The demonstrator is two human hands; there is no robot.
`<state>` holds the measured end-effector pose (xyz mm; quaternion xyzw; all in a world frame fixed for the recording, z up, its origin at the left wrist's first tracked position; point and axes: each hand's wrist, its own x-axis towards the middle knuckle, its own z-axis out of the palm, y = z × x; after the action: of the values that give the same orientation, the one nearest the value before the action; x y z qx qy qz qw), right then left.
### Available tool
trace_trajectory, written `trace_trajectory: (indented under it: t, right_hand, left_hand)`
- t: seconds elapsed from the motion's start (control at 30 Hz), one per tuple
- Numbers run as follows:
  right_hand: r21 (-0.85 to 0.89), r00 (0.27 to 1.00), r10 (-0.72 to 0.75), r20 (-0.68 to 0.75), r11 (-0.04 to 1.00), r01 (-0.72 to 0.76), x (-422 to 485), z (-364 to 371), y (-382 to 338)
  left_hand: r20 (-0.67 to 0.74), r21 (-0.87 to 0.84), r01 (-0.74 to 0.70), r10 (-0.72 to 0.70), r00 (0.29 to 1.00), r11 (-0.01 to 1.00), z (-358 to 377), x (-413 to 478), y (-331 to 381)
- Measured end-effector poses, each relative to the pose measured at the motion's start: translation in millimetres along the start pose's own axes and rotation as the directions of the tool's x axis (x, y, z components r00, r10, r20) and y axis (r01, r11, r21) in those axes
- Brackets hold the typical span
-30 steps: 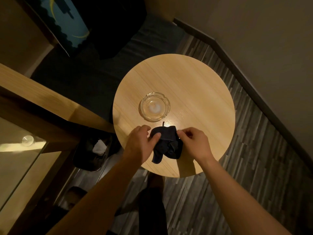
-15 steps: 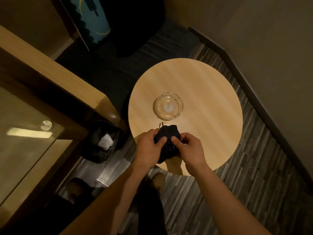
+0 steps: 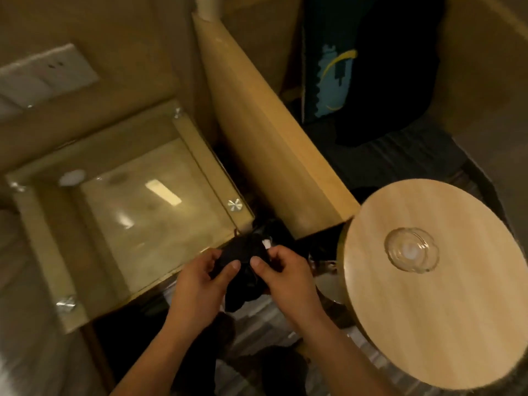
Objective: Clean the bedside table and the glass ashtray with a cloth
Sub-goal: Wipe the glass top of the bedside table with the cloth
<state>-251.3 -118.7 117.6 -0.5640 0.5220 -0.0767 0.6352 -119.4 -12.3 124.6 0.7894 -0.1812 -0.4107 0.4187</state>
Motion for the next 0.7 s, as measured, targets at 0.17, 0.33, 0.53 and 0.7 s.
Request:
trace_trajectory:
  t: [0.17,0.33,0.53,0.7]
  right_hand:
    - [-0.065,0.983,-0.014,0.182,0.998,0.026,36.6,121.6,-50.5]
    - [-0.093,0.952,-0.008,0.305,0.995,0.038,71.1,237.3,-87.7]
    - [-0.087,0.944,0.049,0.327,0.996,-0.022,102.3,357.4,-121.0]
    - [0.073,0.944,0.120,0.309,0.986,-0.149,132.5,439.1,-140.4]
  left_hand:
    - [-0.213,-0.028,0.031,-0.036,0.976,0.999,-114.6,23.2,-24.4]
    - [-0.371,-0.115,0.066,-0.104,0.923,0.991,-211.4,54.0,-54.4]
    - [-0.473,-0.130,0.081,-0.133,0.871,0.988,-307.4,103.1,-90.9]
    - [-0.516,-0.113,0.052,-0.103,0.850,0.992,-370.5,159.1,-108.1]
